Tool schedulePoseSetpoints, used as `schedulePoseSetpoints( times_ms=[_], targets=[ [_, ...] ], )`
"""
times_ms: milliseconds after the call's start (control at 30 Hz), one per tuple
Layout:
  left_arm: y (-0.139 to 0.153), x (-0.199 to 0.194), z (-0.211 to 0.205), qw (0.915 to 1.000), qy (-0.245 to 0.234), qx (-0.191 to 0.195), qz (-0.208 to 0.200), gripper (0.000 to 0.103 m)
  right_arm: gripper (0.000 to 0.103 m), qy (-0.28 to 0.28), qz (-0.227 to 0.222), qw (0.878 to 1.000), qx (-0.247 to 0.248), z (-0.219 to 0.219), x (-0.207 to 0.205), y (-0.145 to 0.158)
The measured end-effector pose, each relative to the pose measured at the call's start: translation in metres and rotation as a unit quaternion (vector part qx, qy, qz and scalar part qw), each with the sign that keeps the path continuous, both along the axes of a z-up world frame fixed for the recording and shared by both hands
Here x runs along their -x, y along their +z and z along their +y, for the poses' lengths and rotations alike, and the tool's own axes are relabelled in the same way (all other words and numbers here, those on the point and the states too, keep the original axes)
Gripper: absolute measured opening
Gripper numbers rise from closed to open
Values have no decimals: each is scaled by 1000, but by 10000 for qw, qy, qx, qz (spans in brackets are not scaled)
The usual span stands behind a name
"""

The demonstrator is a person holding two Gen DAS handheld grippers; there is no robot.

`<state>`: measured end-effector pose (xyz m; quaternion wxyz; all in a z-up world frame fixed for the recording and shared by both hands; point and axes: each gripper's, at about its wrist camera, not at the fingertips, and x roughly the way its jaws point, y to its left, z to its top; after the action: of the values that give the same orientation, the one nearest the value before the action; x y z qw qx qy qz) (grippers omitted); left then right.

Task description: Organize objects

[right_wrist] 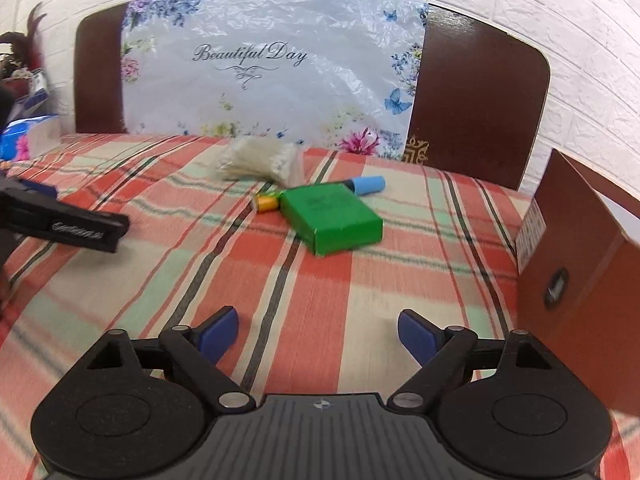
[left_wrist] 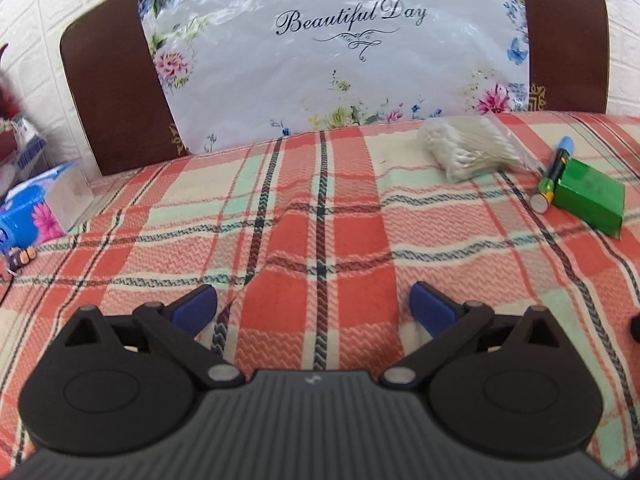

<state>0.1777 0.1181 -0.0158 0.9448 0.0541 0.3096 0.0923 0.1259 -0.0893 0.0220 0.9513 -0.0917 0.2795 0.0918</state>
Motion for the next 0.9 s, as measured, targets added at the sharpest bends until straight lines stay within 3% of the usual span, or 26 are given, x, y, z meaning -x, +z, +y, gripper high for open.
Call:
schedulePoseSetpoints(
  times_ms=[300, 600, 900],
  targets=[
    [-3, -4, 9, 9991, 25, 419, 20, 103, 87, -73, -76, 9998, -149, -5, -9, -1],
    [-3, -5, 10, 9989, 15, 470, 12, 103, 92, -247, 79, 9985, -475, -17, -21, -2],
    [-3, -5, 10, 9988, 15, 481, 10, 103, 96, 63, -321, 9990, 292, -4, -64, -1]
  ],
)
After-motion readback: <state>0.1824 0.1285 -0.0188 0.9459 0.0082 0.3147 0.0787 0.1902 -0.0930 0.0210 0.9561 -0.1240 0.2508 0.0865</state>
